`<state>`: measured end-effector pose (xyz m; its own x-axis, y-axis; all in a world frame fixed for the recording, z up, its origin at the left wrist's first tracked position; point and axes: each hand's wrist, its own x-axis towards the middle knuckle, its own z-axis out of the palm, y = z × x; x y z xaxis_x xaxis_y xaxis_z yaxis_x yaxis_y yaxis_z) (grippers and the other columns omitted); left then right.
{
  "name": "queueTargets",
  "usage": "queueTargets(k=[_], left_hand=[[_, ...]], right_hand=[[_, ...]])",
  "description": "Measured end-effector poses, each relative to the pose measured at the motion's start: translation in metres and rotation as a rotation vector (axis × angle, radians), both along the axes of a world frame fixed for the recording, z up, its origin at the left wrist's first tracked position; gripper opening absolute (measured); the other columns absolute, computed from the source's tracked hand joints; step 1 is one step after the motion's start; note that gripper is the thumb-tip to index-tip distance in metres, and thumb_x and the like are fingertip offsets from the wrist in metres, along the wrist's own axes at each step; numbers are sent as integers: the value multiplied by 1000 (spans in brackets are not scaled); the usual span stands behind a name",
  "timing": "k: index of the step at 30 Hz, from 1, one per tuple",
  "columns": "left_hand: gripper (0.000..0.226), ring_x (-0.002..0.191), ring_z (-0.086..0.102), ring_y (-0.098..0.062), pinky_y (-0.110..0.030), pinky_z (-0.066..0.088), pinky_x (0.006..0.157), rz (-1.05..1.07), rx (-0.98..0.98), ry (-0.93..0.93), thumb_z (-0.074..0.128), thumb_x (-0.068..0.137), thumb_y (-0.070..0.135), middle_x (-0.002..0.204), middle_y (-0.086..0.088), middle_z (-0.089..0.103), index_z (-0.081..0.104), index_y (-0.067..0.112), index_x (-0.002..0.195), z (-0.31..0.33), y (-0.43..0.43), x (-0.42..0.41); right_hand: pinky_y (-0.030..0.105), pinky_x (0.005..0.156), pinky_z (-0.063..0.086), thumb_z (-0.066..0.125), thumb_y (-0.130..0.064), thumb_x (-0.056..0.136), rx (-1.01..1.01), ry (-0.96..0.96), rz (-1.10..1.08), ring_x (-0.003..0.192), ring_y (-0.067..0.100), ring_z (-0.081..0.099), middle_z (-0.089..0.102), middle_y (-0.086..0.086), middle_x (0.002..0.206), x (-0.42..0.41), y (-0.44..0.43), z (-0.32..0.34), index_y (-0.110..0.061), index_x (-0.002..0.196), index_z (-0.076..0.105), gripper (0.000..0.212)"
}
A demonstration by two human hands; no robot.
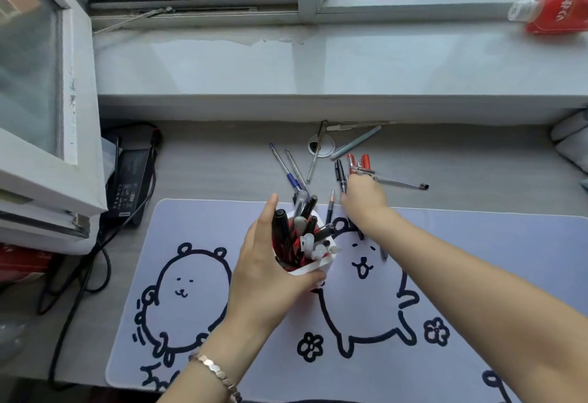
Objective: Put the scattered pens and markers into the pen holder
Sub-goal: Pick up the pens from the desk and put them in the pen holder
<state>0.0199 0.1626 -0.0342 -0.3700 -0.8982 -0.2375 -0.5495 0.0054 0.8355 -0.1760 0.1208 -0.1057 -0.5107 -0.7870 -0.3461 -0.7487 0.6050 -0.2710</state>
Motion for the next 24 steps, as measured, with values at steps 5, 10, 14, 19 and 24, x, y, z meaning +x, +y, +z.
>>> queueTargets(k=[5,10,14,19,24], left_hand=[[102,98,39,27,4,32,72,23,19,4,85,53,37,107,36,42,14,67,120,-1,2,8],[103,91,37,33,4,34,66,36,52,30,84,55,35,102,40,37,16,61,127,-2,6,12],[102,91,35,32,-1,29,72,18,47,24,84,55,35,102,41,37,15,63,125,1,7,11],[98,93,34,34,-2,32,73,-36,-11,-1,84,55,30,99,42,36,14,69,112,5,13,-1],[103,106,41,9,-8,37,79,-188,-123,-57,81,57,34,106,43,34,5,71,115,10,24,-15]], right_hand=[[37,77,51,52,1,86,86,154,91,104,33,57,61,17,110,15,-16,-13,1,108,54,23],[40,67,47,50,-5,83,-50,-138,-3,78,30,55,54,18,85,-2,-4,4,1,85,56,9],[37,61,45,49,-8,84,-448,-401,-170,67,23,50,53,7,72,-17,23,58,-5,83,56,8],[15,52,52,53,1,86,-903,-802,-168,60,15,60,54,3,74,11,88,141,-16,80,53,19],[20,63,54,67,-4,73,-760,-650,22,70,12,64,62,-7,72,54,113,114,-22,72,62,19]])
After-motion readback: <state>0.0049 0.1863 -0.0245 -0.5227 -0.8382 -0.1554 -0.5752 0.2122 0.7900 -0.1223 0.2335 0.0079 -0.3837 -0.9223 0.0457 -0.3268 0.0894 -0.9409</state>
